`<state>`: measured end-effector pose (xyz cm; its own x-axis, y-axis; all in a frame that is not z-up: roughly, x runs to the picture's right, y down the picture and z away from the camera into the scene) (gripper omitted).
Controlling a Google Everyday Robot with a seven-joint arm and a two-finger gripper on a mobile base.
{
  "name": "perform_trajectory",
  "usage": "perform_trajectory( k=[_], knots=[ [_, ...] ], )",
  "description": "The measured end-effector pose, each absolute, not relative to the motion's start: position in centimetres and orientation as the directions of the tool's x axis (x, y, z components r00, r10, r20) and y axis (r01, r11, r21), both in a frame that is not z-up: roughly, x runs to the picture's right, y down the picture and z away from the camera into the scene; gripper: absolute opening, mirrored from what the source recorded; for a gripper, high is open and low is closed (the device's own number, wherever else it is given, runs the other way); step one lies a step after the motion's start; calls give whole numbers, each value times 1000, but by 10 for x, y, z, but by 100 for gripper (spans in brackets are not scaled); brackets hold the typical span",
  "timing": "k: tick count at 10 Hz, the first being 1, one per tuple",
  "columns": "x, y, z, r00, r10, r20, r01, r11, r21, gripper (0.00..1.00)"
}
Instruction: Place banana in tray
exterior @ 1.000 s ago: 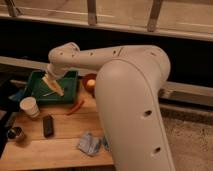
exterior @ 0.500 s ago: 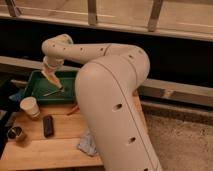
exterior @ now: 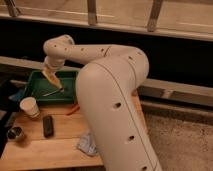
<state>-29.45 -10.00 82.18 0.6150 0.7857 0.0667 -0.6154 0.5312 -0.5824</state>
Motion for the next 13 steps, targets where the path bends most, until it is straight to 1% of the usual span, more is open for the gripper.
perform_trajectory(
  k=[5,8,12,13],
  knots=[
    [-278,-98,862,474,878,66,-664,405,-629,0],
    [-242,-109,884,340,939,40,-703,282,-652,0],
    [-224,-116,892,275,961,5,-698,203,-687,0],
    [-230,-114,893,274,962,2,-687,198,-700,2]
  ],
)
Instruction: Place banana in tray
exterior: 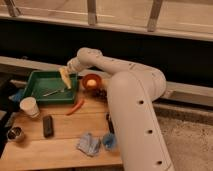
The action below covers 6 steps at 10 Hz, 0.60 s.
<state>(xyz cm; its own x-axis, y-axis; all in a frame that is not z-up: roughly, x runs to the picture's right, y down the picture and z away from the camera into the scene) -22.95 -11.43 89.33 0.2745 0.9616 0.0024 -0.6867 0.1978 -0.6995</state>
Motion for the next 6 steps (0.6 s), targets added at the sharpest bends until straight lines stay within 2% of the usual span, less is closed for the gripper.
perform_trajectory(
  k=[6],
  knots=[
    [-251,-95,903,253,967,-38,-649,140,-748,61]
  ],
)
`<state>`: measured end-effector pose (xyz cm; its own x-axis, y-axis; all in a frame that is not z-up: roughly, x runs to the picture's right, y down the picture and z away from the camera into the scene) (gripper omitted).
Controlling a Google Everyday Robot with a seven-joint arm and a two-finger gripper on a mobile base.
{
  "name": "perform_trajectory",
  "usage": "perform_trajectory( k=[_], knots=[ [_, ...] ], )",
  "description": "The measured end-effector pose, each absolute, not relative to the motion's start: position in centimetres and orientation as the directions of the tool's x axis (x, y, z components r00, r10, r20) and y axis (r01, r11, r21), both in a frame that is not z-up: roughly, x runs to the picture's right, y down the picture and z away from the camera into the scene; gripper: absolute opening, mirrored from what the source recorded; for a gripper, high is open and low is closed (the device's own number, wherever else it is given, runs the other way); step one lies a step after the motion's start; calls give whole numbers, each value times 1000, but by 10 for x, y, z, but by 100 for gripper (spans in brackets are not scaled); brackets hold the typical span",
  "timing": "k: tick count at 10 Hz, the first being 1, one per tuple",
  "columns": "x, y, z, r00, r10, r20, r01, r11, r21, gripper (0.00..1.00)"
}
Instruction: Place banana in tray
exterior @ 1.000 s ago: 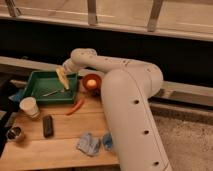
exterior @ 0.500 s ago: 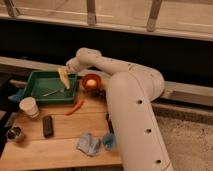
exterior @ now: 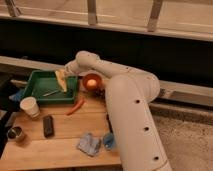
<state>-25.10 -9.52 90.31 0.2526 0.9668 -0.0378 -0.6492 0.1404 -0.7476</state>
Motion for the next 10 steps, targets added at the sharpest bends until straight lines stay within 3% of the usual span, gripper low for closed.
perform_trajectory(
  k=[2,10],
  knots=[
    [-243,-96,901,238,971,-22,-664,146,-734,79],
    [-245,-97,897,238,971,-10,-665,156,-730,80]
  ],
)
